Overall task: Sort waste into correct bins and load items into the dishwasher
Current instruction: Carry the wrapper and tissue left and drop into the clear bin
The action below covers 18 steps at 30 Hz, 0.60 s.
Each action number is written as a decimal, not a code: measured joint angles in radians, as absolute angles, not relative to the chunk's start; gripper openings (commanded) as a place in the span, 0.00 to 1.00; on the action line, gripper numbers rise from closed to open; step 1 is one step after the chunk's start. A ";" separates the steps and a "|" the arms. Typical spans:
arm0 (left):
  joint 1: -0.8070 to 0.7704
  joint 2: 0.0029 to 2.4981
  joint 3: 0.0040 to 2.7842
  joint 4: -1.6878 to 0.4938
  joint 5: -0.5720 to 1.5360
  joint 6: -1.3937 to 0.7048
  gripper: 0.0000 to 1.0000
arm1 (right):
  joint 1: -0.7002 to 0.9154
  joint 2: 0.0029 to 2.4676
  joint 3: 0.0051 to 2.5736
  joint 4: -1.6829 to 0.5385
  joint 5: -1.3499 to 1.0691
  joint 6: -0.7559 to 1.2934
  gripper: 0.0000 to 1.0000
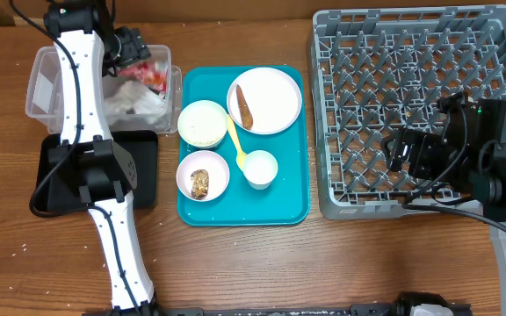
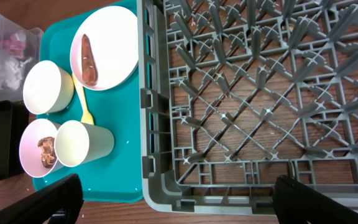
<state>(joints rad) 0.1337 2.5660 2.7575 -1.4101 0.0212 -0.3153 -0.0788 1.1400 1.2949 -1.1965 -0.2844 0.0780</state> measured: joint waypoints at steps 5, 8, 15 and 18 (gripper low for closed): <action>0.133 2.568 2.895 -1.504 0.022 -0.290 1.00 | -0.079 1.140 1.295 -1.196 -0.284 0.078 1.00; 0.133 2.568 3.029 -1.562 0.036 -0.251 1.00 | -0.078 1.140 1.295 -1.197 -0.285 0.078 1.00; 0.091 2.506 3.125 -1.684 0.154 -0.157 0.81 | -0.079 1.140 1.295 -1.196 -0.284 0.078 1.00; 0.034 2.501 3.121 -1.684 0.219 -0.174 0.83 | -0.079 1.140 1.295 -1.196 -0.284 0.078 1.00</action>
